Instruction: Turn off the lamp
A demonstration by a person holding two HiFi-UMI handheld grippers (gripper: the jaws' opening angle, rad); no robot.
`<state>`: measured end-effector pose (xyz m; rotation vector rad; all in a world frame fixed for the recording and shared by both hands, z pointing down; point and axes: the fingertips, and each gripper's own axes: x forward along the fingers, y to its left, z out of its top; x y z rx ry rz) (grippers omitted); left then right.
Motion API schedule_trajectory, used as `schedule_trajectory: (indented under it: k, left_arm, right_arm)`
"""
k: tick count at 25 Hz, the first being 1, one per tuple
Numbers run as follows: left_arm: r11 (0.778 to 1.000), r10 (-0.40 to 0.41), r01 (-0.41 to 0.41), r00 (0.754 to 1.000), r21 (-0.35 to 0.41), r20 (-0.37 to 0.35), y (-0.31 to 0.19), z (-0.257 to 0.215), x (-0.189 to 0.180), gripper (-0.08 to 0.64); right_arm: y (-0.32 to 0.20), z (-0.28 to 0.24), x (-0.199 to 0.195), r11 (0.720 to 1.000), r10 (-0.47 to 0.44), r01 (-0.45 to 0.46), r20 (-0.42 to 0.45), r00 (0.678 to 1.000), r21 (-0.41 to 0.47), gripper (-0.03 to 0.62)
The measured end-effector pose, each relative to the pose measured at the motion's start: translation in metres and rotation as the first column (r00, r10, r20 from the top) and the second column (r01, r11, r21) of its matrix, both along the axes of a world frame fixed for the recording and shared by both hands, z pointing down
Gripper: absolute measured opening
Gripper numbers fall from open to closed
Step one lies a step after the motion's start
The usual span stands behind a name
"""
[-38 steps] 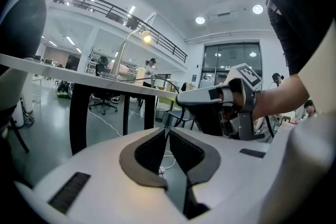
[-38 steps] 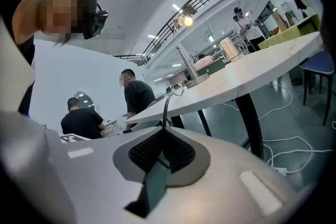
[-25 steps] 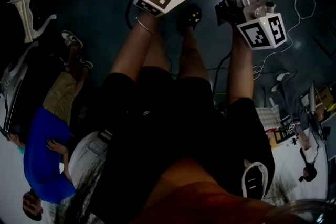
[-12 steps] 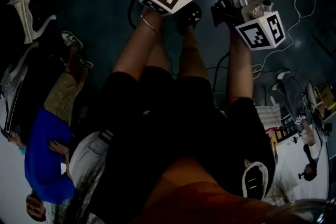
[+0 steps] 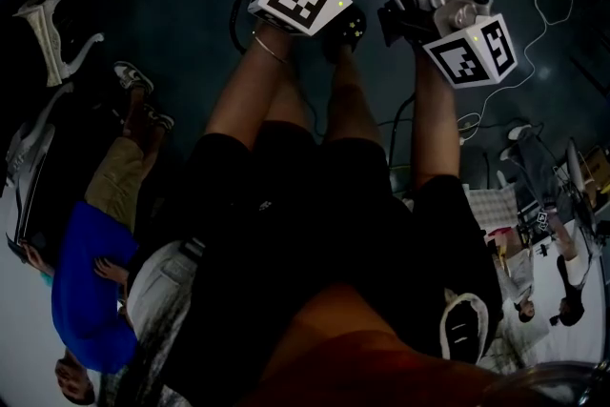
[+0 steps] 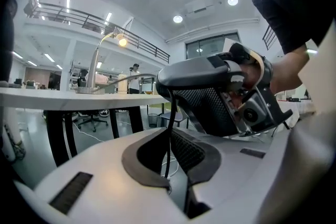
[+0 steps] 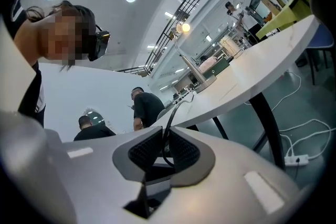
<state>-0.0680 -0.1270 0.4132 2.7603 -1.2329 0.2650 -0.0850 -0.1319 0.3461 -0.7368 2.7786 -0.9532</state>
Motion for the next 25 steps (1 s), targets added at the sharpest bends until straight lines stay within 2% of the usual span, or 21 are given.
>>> schedule_trajectory:
  k: [4, 10, 13, 17, 21, 25]
  left_arm:
    - [0.999, -0.002, 0.002, 1.0, 0.042, 0.005, 0.004, -0.011, -0.003, 0.023]
    - [0.998, 0.006, -0.006, 1.0, 0.055, -0.01, 0.009, -0.019, -0.007, 0.023]
    - [0.998, 0.0, 0.003, 0.999, 0.062, -0.039, 0.008, -0.025, -0.004, 0.023]
    - [0.998, -0.026, 0.03, 0.997, 0.05, -0.079, 0.007, -0.03, -0.008, 0.023]
    - [0.999, -0.033, 0.035, 0.995, 0.031, -0.09, 0.007, -0.034, -0.011, 0.023]
    - [0.999, 0.0, 0.003, 0.999, 0.047, -0.052, 0.009, -0.043, -0.007, 0.023]
  right_arm:
    - [0.001, -0.004, 0.001, 0.999, 0.003, -0.002, -0.019, 1.0, 0.044, 0.041]
    - [0.003, -0.007, 0.008, 0.996, 0.024, -0.02, -0.049, 0.998, 0.084, 0.089]
    - [0.001, -0.004, 0.024, 0.994, 0.059, -0.054, -0.049, 0.997, 0.092, 0.095]
    - [0.0, 0.018, 0.045, 0.992, 0.104, -0.095, -0.117, 0.988, 0.086, 0.095]
    - [0.004, 0.043, 0.046, 0.995, 0.084, -0.073, -0.173, 0.981, 0.067, 0.095]
    - [0.008, 0.061, 0.038, 0.998, 0.046, -0.037, -0.207, 0.977, 0.045, 0.095]
